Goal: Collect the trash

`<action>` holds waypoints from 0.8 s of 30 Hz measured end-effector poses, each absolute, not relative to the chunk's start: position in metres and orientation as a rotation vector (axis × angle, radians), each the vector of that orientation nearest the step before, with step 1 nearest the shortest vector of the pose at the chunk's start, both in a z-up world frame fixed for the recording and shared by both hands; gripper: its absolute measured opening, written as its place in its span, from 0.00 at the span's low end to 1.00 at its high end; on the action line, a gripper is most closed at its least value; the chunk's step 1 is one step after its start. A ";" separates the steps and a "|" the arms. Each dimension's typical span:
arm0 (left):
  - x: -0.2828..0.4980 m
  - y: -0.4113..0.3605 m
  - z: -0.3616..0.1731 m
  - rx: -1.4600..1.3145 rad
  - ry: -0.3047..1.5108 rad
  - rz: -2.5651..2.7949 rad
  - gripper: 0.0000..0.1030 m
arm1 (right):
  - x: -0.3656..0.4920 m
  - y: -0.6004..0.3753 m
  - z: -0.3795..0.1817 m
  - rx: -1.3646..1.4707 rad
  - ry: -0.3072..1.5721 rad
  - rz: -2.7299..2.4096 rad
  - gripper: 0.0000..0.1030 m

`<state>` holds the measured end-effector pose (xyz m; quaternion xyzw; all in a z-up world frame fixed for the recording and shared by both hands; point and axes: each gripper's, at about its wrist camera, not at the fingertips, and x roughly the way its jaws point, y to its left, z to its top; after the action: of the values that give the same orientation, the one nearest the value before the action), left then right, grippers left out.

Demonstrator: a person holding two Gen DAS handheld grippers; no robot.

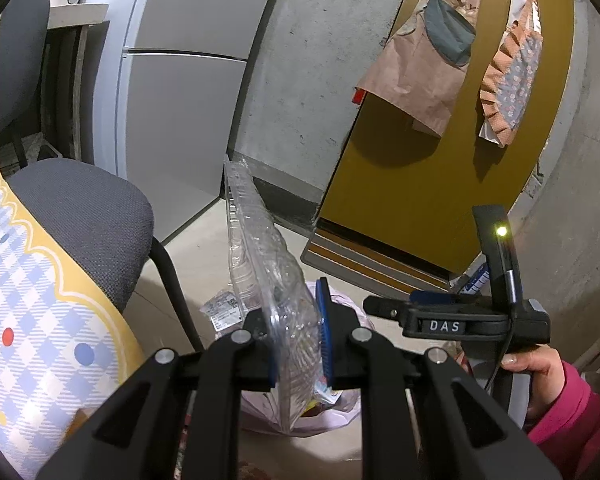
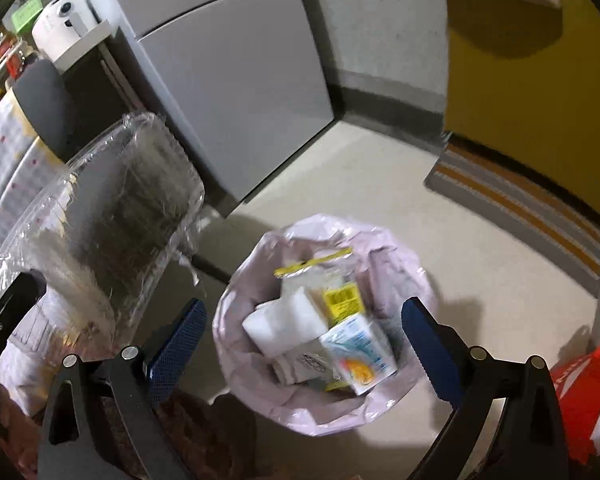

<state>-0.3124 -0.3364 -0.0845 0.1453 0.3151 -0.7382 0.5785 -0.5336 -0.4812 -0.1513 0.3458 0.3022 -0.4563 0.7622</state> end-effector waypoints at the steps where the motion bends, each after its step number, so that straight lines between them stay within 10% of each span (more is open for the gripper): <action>1: -0.314 -0.338 -0.086 0.345 0.741 -1.736 0.13 | -0.535 -0.481 -0.149 0.741 0.652 -1.009 0.94; 11: -0.346 -0.366 -0.115 0.511 0.855 -1.896 0.13 | -0.572 -0.476 -0.127 0.721 0.462 -1.158 0.94; 13: -0.353 -0.374 -0.121 0.561 0.899 -1.917 0.29 | -0.574 -0.479 -0.127 0.729 0.461 -1.157 0.94; 15: -0.357 -0.382 -0.128 0.594 0.898 -1.880 0.72 | -0.573 -0.478 -0.128 0.736 0.461 -1.153 0.94; 24: -0.306 -0.365 -0.117 0.491 0.815 -1.614 0.73 | -0.550 -0.470 -0.127 0.712 0.510 -1.083 0.94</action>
<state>-0.3063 -0.3650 -0.1167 0.2113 0.3503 -0.6939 0.5925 -0.5504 -0.4703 -0.1274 0.3280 0.2347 -0.4987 0.7672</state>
